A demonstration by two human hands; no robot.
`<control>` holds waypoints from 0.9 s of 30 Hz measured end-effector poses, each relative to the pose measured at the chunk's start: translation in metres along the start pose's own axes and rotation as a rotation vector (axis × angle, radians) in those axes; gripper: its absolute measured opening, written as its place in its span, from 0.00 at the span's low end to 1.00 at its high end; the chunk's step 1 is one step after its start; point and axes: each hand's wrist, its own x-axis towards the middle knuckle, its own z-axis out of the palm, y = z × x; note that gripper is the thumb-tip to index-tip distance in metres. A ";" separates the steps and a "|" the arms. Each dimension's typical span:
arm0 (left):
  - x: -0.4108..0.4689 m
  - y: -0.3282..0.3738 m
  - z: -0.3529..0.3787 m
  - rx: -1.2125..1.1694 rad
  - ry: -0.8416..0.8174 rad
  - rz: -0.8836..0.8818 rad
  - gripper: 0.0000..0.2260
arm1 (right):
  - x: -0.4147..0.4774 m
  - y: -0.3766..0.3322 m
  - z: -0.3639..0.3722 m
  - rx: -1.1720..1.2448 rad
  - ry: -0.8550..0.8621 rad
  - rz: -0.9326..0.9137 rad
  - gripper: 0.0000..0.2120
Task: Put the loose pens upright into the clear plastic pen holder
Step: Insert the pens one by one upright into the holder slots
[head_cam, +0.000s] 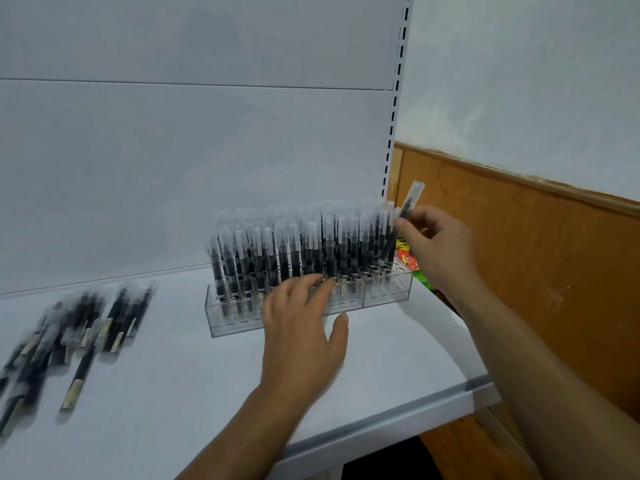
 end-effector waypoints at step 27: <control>0.000 0.001 -0.001 0.063 -0.010 -0.020 0.22 | -0.006 0.002 0.020 -0.388 -0.294 0.078 0.08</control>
